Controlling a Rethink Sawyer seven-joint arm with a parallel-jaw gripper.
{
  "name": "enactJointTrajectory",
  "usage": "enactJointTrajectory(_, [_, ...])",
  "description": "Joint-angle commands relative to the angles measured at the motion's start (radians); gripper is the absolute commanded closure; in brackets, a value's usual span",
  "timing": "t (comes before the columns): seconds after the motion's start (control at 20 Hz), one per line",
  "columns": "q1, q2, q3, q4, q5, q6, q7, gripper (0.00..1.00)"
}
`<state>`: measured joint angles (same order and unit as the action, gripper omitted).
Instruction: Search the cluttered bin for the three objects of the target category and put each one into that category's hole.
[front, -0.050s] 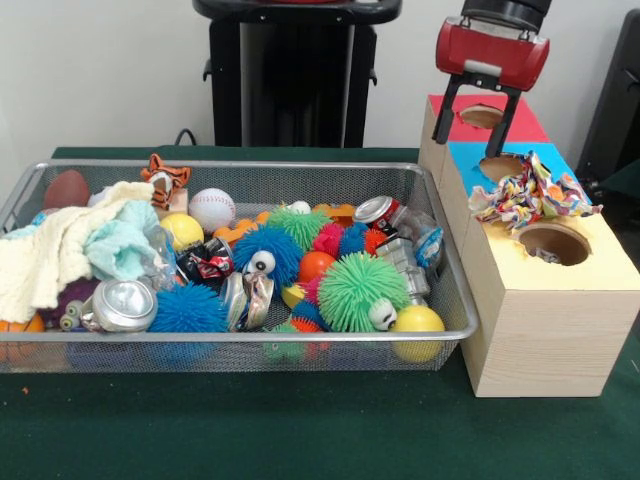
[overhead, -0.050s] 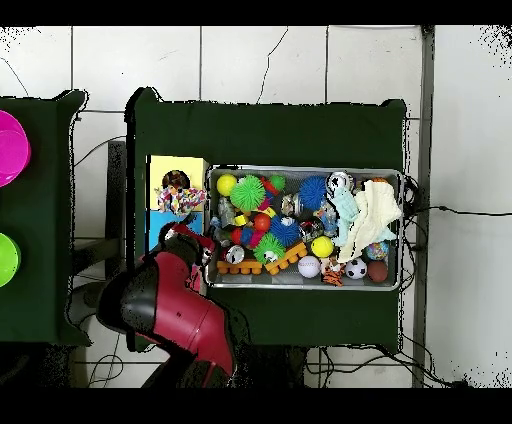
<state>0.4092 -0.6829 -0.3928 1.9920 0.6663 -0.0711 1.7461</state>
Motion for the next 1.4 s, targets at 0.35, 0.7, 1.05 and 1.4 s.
enactJointTrajectory(0.35, [-0.018, 0.004, 0.071, 0.095, -0.034, 0.014, 0.218, 0.0])
enactJointTrajectory(0.7, [0.036, 0.041, 0.07, 0.09, -0.004, -0.01, 0.245, 0.0])
enactJointTrajectory(1.05, [0.082, 0.076, 0.058, 0.073, 0.02, -0.014, 0.256, 0.0])
enactJointTrajectory(1.4, [0.099, 0.106, 0.068, 0.055, 0.032, -0.021, 0.27, 0.0])
